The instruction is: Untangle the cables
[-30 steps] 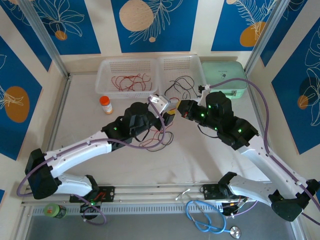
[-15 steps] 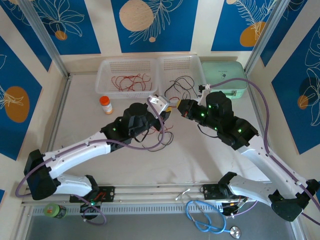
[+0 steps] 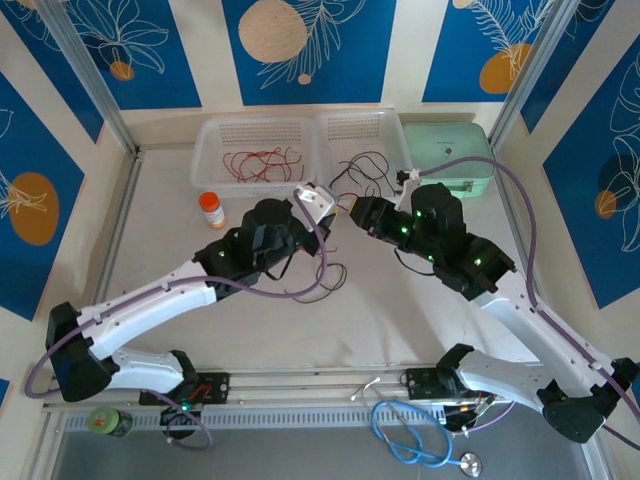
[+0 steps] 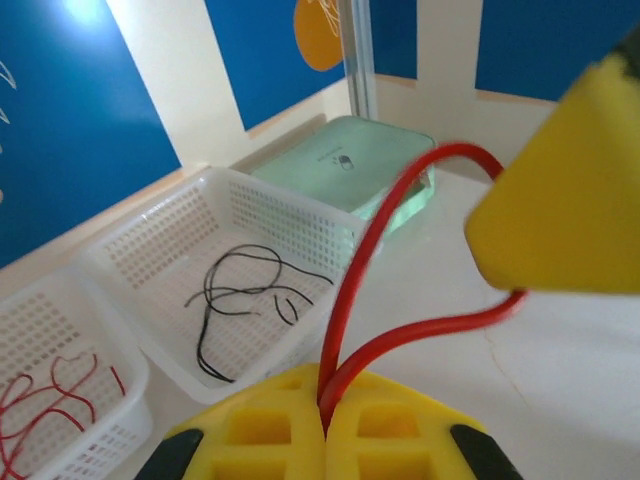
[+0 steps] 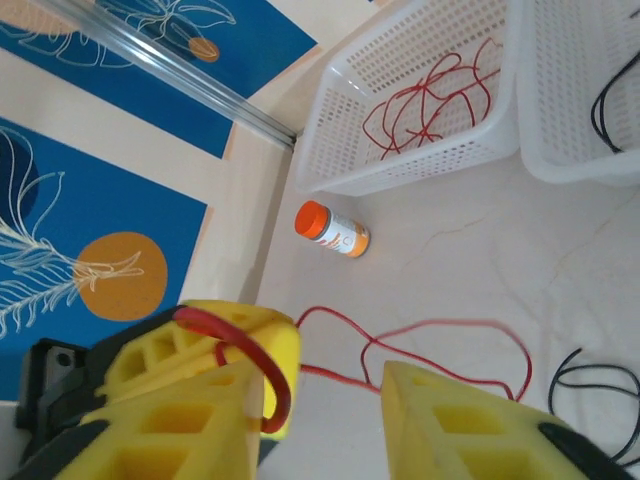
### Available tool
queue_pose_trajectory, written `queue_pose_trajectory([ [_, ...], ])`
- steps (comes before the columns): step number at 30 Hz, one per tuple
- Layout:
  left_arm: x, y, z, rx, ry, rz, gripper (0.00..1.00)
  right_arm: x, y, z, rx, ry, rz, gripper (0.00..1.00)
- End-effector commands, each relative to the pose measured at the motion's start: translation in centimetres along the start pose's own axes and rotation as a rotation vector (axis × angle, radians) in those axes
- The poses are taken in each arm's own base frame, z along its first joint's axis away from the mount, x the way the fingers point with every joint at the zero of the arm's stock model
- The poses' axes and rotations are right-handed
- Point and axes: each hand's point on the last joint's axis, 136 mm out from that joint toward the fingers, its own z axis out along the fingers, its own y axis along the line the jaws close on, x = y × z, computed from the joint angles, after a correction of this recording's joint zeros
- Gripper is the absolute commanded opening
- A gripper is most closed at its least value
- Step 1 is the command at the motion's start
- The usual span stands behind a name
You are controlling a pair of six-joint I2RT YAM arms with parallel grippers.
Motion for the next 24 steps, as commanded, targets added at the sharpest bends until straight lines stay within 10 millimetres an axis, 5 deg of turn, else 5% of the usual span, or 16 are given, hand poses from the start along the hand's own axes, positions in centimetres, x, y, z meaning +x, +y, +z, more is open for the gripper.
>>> queue_pose_trajectory([
  [1,-3.5,2.9,-0.7,-0.103,-0.057,0.016,0.0,0.1,-0.6,-1.1,0.017,-0.014,-0.004,0.52],
  [10,-7.3,9.6,-0.4,-0.211,-0.111,-0.01,0.0,1.3,-3.1,-2.6,0.066,-0.021,0.005,0.8],
  [19,-10.3,19.9,2.0,-0.375,-0.152,0.021,0.0,4.4,-5.8,-1.9,0.123,0.066,0.04,0.85],
  [24,-10.4,25.3,5.1,-0.458,-0.157,0.053,0.0,6.5,-7.2,-0.4,0.152,0.129,0.06,0.85],
])
